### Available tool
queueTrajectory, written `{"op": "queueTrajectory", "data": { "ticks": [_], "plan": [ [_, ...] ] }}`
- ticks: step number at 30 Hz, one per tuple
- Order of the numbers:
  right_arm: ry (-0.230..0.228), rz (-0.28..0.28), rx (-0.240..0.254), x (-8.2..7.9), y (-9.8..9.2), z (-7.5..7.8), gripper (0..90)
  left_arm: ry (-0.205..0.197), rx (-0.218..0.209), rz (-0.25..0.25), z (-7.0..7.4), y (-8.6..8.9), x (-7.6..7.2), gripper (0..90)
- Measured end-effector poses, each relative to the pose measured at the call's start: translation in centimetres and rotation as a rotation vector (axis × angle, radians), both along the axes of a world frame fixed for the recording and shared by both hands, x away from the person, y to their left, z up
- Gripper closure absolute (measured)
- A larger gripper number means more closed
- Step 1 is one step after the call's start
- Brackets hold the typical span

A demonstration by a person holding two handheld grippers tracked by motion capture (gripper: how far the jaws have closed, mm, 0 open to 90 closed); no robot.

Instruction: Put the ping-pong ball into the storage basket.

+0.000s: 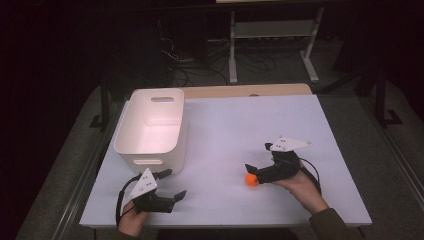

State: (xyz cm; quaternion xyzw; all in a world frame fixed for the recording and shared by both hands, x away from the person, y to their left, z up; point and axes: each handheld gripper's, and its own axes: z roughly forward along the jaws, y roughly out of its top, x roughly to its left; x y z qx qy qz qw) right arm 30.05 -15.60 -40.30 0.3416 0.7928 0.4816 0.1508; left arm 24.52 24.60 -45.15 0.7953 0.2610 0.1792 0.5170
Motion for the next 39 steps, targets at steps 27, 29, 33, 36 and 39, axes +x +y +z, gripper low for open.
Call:
{"op": "queueTrajectory", "data": {
  "ticks": [27, 29, 33, 36, 39],
  "plan": [
    [0.001, 0.039, -0.014, 0.8, 1.3, 0.1, 0.0, -0.006, 0.003, 0.003, 0.0, 0.0, -0.1, 14.2],
    [0.004, 0.04, -0.015, 0.8, 1.3, 0.0, 0.0, -0.006, 0.003, 0.003, 0.0, 0.0, -0.1, 14.1],
    [0.006, 0.052, -0.022, 0.8, 1.3, 0.0, 0.0, -0.01, 0.003, 0.001, 0.0, 0.0, -0.1, 14.1],
    [0.008, 0.059, -0.032, 0.8, 1.3, -0.1, 0.0, -0.009, 0.006, 0.001, 0.0, 0.0, -0.1, 14.2],
    [0.013, 0.065, -0.041, 0.8, 1.4, -0.2, 0.0, -0.009, 0.006, 0.002, 0.0, -0.1, -0.1, 14.1]
  ]
}}
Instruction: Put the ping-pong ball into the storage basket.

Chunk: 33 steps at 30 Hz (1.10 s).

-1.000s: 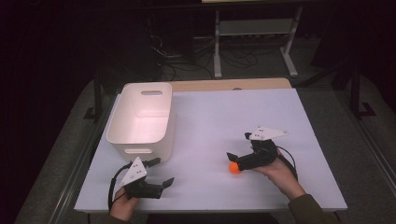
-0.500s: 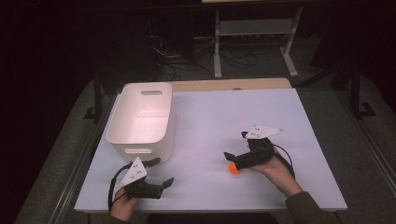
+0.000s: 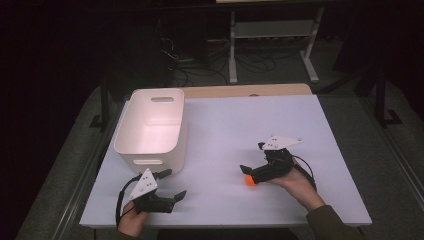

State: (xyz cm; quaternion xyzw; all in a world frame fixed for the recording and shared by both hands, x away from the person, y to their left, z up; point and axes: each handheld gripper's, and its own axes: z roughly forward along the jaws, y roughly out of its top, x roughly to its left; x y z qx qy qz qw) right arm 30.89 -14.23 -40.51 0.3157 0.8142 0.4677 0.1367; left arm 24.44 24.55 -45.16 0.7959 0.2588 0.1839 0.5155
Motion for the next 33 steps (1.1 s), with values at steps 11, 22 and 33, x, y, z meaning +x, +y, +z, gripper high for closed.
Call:
{"op": "queueTrajectory", "data": {
  "ticks": [11, 22, 33],
  "plan": [
    [0.014, 0.021, -0.041, -0.11, 0.21, -0.37, 0.0, -0.006, 0.002, 0.002, -0.01, -0.03, -0.05, 14.1],
    [0.025, 0.04, -0.07, -0.16, 0.35, -0.61, 0.0, -0.004, 0.003, 0.001, 0.0, -0.04, -0.03, 14.1],
    [0.032, 0.05, -0.087, -0.24, 0.49, -0.76, 0.0, -0.009, 0.006, 0.002, -0.01, -0.06, -0.07, 14.2]
  ]
}}
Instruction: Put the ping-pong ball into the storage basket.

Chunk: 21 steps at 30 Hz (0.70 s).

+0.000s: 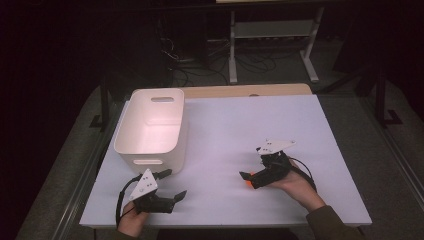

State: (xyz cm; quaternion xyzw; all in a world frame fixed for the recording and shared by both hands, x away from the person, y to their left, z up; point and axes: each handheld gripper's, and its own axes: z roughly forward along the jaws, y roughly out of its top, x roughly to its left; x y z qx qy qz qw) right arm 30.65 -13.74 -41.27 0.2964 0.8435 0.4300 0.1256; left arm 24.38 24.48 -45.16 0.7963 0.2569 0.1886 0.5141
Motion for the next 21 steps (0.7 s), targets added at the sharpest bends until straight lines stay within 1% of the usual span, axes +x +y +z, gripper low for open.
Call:
{"op": "queueTrajectory", "data": {
  "ticks": [6, 21],
  "plan": [
    [0.002, 0.008, -0.013, 0.0, 0.0, -0.1, 0.0, -0.002, -0.002, 0.002, 0.0, 0.0, 0.0, 14.1],
    [0.027, 0.036, -0.058, 0.0, 0.5, -1.0, 0.0, 0.001, -0.005, 0.0, 0.0, 0.1, 0.0, 14.2]
  ]
}}
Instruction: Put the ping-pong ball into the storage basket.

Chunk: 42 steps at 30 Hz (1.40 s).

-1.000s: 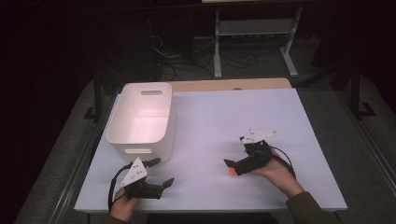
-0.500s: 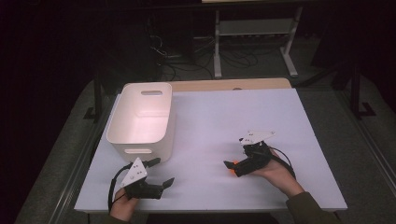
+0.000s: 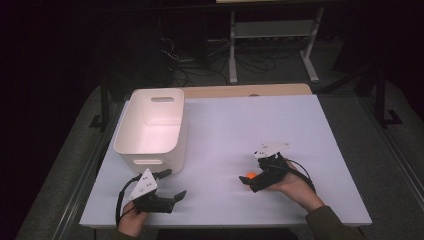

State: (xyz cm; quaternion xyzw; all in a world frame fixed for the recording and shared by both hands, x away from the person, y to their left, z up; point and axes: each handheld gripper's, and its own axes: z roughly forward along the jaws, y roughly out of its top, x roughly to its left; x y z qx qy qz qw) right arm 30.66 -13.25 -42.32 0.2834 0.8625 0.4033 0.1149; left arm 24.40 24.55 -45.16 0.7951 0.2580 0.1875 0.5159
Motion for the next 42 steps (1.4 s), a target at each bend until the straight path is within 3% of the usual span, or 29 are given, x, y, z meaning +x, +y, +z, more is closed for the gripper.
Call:
{"op": "queueTrajectory", "data": {
  "ticks": [30, 42],
  "plan": [
    [0.054, 0.041, -0.107, -0.1, 0.4, -1.4, 0.0, 0.0, 0.004, 0.001, 0.0, -0.1, 0.0, 14.1],
    [0.076, 0.054, -0.123, -0.1, 0.4, -1.9, 0.0, 0.0, 0.003, 0.0, 0.0, -0.1, 0.0, 14.1]
  ]
}}
